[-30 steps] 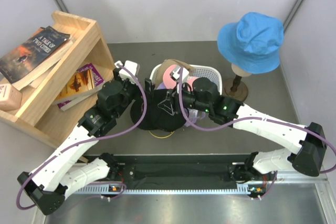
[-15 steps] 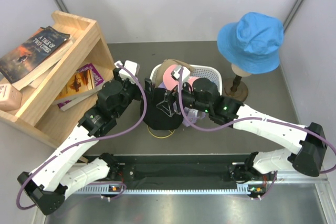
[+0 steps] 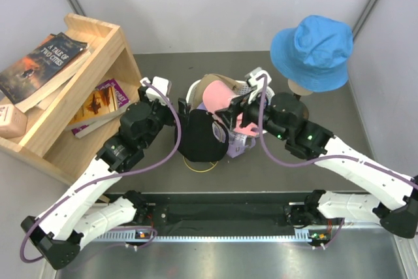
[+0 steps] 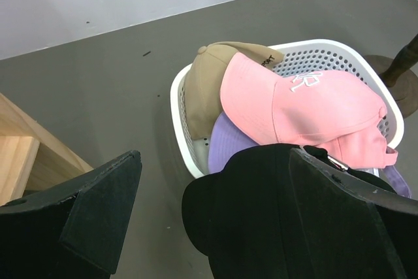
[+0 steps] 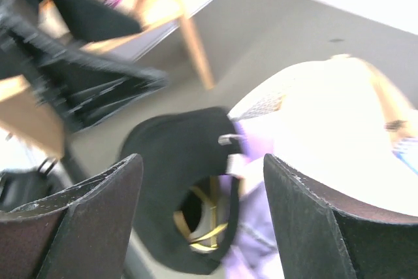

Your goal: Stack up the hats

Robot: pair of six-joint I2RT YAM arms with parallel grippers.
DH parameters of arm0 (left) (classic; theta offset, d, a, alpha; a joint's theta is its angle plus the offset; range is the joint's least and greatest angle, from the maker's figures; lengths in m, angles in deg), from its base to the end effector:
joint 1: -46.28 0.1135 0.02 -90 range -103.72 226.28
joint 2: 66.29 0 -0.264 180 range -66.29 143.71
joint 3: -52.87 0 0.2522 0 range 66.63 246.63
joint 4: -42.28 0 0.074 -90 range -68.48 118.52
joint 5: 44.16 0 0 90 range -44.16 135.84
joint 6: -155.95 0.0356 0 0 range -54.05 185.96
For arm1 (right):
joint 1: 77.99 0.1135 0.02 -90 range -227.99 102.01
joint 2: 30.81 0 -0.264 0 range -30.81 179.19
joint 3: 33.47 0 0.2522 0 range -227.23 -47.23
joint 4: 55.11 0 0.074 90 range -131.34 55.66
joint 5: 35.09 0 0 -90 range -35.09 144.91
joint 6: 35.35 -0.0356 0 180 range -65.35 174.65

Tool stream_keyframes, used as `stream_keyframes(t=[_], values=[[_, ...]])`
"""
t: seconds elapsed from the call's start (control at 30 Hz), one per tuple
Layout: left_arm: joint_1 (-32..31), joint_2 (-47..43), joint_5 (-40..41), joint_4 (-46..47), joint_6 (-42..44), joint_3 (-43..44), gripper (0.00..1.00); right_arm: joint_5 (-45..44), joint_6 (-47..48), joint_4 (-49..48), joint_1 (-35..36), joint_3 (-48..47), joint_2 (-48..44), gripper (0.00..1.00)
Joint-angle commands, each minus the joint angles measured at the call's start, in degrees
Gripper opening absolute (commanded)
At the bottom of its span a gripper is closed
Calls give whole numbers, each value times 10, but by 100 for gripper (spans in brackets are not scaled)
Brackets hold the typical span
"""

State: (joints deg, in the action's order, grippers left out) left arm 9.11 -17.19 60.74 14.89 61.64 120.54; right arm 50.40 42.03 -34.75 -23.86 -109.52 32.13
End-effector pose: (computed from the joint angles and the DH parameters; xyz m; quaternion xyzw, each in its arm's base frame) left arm 0.1596 -0.1095 0.3767 0.1321 0.7461 -0.1364 0.6382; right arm 0.1512 0.2043 0.3920 -0.2414 0.7104 0.3387 0.5678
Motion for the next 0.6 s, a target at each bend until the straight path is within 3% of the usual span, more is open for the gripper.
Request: stream_keyframes(t=[0.0,0.17,0.57], values=[[2,-13,11,33,5,0,99,-22,-9,12,-56,20,-19,74],[2,-8,2,33,5,0,99,-8,-15,10,-113,55,-1,73],[2,6,-38,26,8,7,99,115,-62,-61,-113,141,-68,66]])
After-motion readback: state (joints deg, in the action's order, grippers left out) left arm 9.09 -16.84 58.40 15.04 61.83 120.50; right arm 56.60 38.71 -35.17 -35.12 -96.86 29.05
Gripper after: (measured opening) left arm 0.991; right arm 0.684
